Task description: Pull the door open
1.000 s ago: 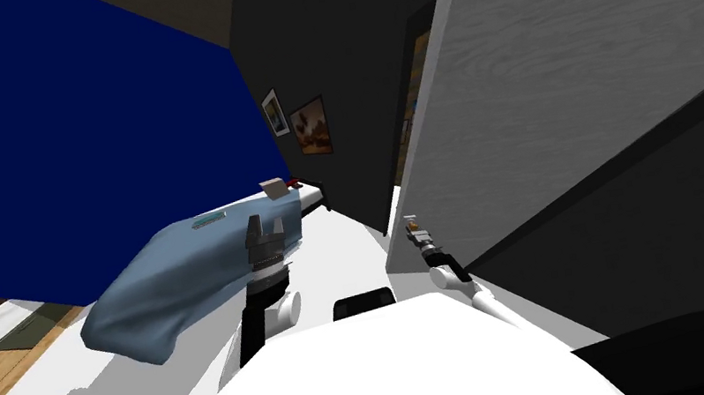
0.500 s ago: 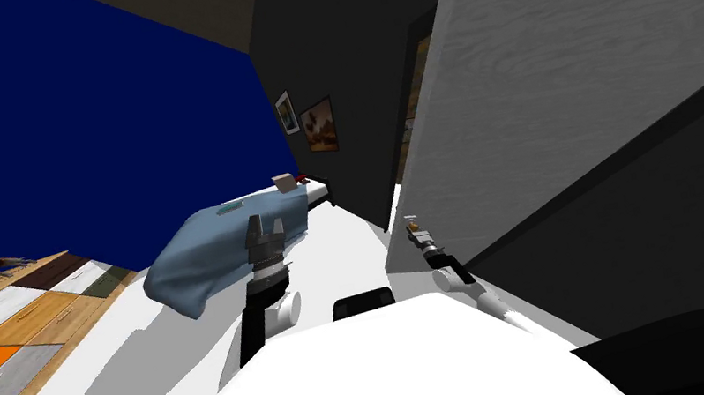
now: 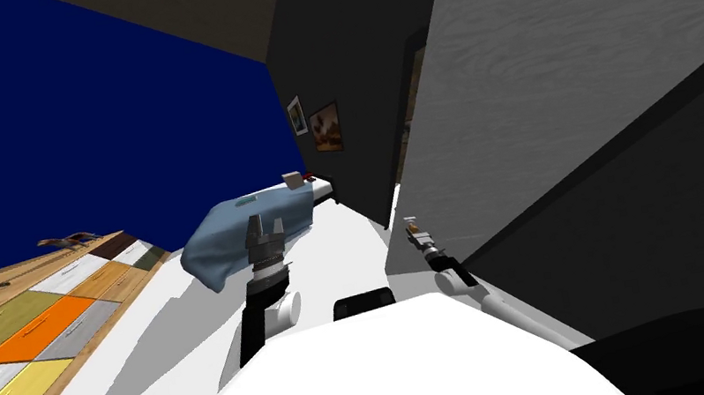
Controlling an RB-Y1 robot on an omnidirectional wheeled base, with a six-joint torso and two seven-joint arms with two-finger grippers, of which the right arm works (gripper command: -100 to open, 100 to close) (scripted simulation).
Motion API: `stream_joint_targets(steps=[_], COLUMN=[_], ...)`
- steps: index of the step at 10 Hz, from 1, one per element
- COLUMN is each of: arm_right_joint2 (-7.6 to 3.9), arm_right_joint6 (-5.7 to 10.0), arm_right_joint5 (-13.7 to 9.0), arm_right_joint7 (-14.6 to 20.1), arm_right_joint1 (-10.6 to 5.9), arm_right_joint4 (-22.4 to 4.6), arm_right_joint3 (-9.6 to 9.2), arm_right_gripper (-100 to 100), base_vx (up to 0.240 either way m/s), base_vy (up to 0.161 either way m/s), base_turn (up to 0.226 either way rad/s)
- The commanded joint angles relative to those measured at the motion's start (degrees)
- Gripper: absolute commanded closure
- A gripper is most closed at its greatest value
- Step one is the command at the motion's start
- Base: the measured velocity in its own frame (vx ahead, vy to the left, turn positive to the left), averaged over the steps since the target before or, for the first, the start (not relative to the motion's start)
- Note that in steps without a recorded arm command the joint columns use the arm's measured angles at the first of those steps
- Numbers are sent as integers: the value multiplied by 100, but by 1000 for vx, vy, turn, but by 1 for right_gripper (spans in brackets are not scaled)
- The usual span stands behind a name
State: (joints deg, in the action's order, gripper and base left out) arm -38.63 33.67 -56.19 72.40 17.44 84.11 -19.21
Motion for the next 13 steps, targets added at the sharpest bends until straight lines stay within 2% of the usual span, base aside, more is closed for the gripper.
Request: stream_joint_targets(steps=[1,3,10,11,13], arm_right_joint2=[-74,-140,-493,-459,-520], arm_right_joint6=[61,116,408,361,409], arm_right_joint5=[17,33,115,108,153], arm_right_joint7=[66,126,442,408,496], arm_right_joint1=[18,33,117,107,123], arm_right_joint4=[10,19,65,46,34], arm_right_joint3=[-56,-105,-369,-354,-417], arm_right_gripper=[100,100,100,100,100], base_vx=[-131,-169,-204,-89,-168], base_vy=[-7,-62,-62,-29,-39], base_turn=[111,114,129,39,107])
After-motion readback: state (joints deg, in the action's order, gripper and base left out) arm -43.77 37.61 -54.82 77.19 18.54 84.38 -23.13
